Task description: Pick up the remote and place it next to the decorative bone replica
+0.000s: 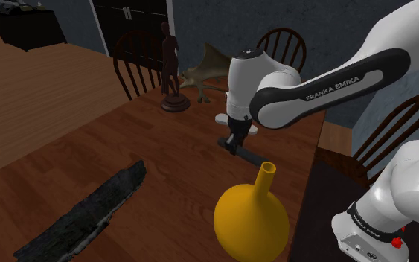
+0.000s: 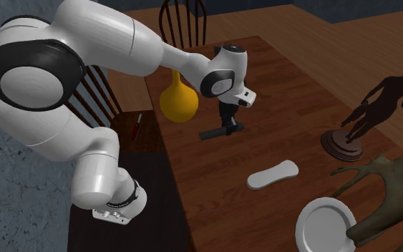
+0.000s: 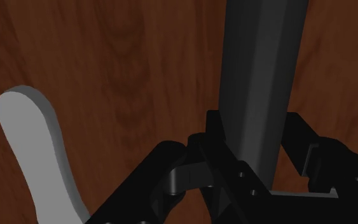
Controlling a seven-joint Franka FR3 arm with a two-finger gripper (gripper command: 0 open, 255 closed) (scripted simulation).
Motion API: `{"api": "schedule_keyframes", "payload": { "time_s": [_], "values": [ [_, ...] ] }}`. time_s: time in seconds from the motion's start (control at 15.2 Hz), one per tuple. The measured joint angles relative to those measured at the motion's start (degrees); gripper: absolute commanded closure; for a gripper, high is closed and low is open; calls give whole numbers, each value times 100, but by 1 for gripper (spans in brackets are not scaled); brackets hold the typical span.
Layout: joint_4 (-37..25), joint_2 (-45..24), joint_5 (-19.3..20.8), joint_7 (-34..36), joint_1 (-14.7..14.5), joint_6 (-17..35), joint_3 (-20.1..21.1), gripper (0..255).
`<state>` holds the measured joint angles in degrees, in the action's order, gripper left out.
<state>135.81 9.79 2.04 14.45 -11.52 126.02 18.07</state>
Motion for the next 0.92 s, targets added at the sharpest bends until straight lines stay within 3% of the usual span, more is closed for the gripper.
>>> {"api": "schedule_keyframes", "payload": {
  "time_s": [0.92],
  "values": [
    [-683, 447, -150, -186, -17, -1107, -81, 255]
  ]
}}
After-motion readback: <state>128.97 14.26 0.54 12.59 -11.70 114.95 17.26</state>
